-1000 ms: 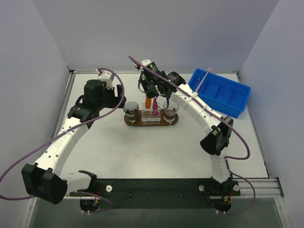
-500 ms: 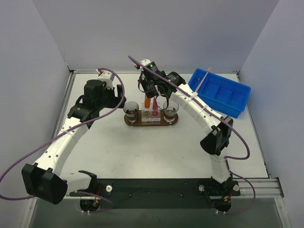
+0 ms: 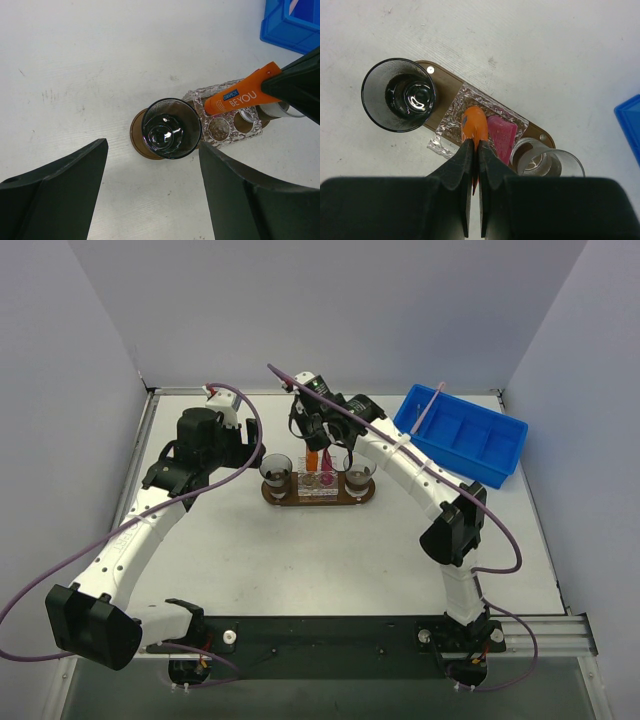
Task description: Prepare toiletry sets of a toothbrush and toothpaste on the tray
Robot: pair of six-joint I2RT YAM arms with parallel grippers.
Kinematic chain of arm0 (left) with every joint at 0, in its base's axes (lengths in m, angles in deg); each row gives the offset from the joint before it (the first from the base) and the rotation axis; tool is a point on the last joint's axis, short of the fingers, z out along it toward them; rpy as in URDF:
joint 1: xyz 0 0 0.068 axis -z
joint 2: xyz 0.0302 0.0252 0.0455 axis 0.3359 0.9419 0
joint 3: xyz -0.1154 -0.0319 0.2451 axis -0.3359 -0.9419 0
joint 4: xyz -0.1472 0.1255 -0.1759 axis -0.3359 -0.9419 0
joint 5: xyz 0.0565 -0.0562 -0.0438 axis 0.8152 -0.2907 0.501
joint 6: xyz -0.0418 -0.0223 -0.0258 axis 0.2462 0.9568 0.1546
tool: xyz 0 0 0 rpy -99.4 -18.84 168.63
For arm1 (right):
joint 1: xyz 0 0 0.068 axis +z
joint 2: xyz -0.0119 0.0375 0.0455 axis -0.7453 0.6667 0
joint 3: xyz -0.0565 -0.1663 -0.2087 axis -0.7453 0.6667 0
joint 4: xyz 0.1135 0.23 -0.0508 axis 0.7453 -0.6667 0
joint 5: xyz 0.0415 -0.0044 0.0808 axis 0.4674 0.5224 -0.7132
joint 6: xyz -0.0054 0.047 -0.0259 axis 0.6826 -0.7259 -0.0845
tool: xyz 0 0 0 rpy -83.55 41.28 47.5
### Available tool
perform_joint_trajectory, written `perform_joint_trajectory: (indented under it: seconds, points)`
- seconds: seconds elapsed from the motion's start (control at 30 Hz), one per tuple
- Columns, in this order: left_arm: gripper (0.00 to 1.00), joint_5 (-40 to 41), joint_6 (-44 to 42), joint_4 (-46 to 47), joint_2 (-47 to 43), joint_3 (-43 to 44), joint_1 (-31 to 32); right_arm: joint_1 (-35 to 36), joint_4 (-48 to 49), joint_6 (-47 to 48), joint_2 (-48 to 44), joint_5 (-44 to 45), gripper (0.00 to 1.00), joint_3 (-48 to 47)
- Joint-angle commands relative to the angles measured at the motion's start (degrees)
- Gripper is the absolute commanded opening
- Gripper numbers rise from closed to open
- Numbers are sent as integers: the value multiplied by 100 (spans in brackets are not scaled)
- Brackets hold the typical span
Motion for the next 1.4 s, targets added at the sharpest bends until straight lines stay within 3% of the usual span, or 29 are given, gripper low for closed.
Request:
perform_joint_trajectory:
  seconds: [0.0,1.37]
  points:
    - [84,84,-78,61,-17,188,-33,14,219,97,3,25,0,57]
    - [84,84,-113,35,36,197,-33,-39,1028,141,21,-142,0,1094]
